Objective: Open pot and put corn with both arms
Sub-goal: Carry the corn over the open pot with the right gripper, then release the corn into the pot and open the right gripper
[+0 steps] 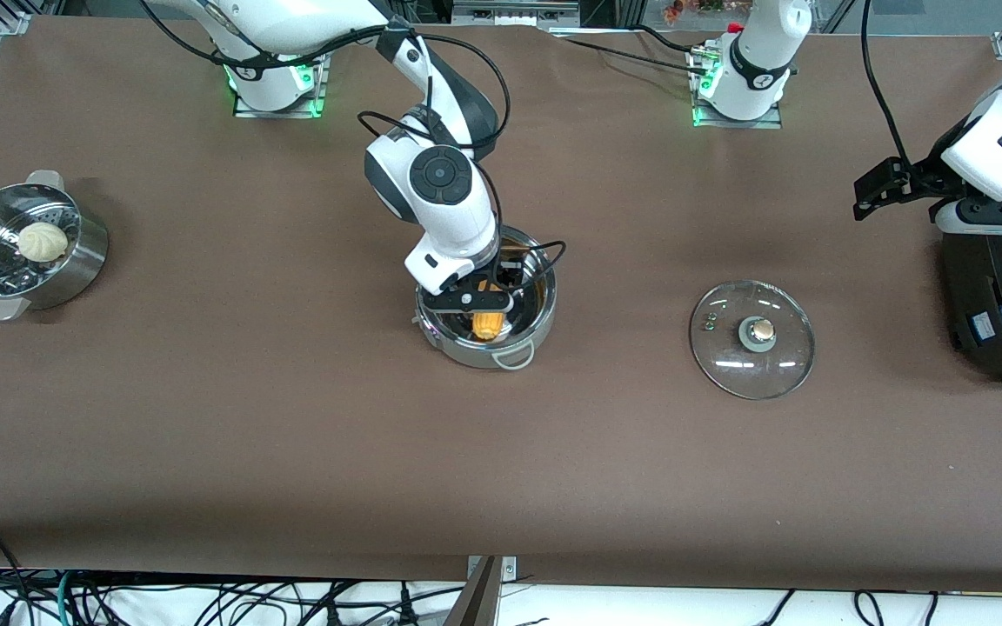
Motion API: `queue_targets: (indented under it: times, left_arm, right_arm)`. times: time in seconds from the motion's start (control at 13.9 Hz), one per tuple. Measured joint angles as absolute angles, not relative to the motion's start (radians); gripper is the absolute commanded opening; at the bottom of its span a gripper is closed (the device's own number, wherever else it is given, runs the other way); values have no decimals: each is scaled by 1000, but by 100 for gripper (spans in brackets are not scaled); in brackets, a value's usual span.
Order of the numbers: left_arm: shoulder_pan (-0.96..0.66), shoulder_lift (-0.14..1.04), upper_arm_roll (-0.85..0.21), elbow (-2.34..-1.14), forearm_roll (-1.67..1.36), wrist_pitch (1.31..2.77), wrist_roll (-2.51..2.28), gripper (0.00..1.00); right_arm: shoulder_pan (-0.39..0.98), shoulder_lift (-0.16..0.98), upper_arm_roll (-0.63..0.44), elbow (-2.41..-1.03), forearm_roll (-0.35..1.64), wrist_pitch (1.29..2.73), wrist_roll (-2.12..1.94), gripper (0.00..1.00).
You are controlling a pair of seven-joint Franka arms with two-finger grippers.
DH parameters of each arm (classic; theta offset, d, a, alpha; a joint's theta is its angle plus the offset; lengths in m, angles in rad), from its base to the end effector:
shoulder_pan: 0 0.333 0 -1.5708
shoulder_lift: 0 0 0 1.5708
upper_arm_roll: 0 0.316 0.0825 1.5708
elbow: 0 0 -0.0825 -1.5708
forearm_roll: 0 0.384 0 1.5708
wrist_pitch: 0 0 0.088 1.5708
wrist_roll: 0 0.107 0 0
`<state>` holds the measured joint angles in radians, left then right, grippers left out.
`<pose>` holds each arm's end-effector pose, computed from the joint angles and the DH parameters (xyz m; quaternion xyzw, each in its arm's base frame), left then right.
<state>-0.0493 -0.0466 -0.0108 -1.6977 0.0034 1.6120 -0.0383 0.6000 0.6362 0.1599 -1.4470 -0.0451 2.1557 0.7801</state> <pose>0.5399 -0.0323 0.5936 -0.9997 0.0110 0.0194 0.0029 0.5414 0.4820 0.3258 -0.9987 0.0157 -0.0098 0.0477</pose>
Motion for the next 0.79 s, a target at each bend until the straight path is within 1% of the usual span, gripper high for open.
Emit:
queue_targets:
  times: [0.14, 0.36, 0.5, 0.65, 0.79]
  left_arm:
    - [-49, -47, -11, -1697, 3, 1610, -38, 100]
    - [-49, -47, -10, -1697, 3, 1610, -39, 100]
    - [-49, -47, -10, -1697, 3, 1610, -39, 100]
    - [-49, -47, -9, -1697, 3, 1610, -39, 100]
    - [-49, -47, -8, -1697, 3, 1609, -39, 100]
  right_arm:
    - [584, 635, 153, -1438, -45, 2133, 780, 83]
    - [531, 619, 149, -1404, -45, 2044, 731, 84]
    - [480, 590, 147, -1388, -45, 1986, 656, 100]
    - [426, 550, 145, -1384, -45, 1925, 577, 100]
    - [394, 493, 125, -1386, -42, 1820, 506, 100]
